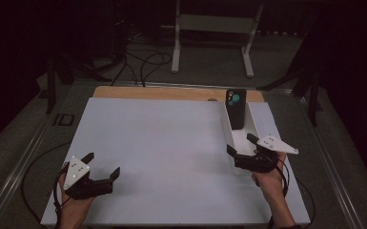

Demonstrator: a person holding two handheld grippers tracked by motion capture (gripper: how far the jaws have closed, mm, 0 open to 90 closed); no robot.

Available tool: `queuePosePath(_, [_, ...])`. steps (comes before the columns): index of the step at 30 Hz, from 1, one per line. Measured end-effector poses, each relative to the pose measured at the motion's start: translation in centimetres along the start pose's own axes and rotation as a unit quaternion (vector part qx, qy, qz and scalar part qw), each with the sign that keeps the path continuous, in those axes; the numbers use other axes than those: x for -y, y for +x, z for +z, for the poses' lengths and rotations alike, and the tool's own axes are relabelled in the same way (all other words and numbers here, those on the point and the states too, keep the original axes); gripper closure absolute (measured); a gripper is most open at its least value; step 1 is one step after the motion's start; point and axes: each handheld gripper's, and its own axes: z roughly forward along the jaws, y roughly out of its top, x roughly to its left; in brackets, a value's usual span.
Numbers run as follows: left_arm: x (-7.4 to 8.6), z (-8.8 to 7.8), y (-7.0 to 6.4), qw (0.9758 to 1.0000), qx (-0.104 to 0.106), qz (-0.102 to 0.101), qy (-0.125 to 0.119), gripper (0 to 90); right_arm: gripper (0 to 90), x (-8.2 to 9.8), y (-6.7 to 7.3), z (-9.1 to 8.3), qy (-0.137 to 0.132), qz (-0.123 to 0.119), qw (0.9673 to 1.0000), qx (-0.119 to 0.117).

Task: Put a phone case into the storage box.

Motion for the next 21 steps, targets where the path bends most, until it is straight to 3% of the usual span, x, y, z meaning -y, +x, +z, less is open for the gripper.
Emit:
queuePosePath(7, [-0.2, -0.2, 0.0, 1.0000, 0.004, 0.003, -0.007, 0.2, 8.6, 1.2, 0.0, -0.8, -0.011, -0.002, 0.9999, -0.002])
queuePosePath(8, [-0.2, -0.1, 0.0, 1.0000, 0.005, 0.002, -0.008, 0.2, 8.6, 2.2, -0.1, -1.2, -0.018, -0.002, 0.9998, -0.004])
queuePosePath(14, [-0.1, -0.1, 0.1, 0.9999, 0.007, 0.005, -0.007, 0.2, 8.6, 3.5, 0.2, -1.5, -0.023, -0.003, 0.9997, -0.012])
queuePosePath(21, [0.1, 0.0, 0.1, 0.9999, 0.008, 0.009, -0.005, 0.2, 8.7, 4.3, 0.9, -2.0, -0.032, -0.013, 0.9993, -0.011])
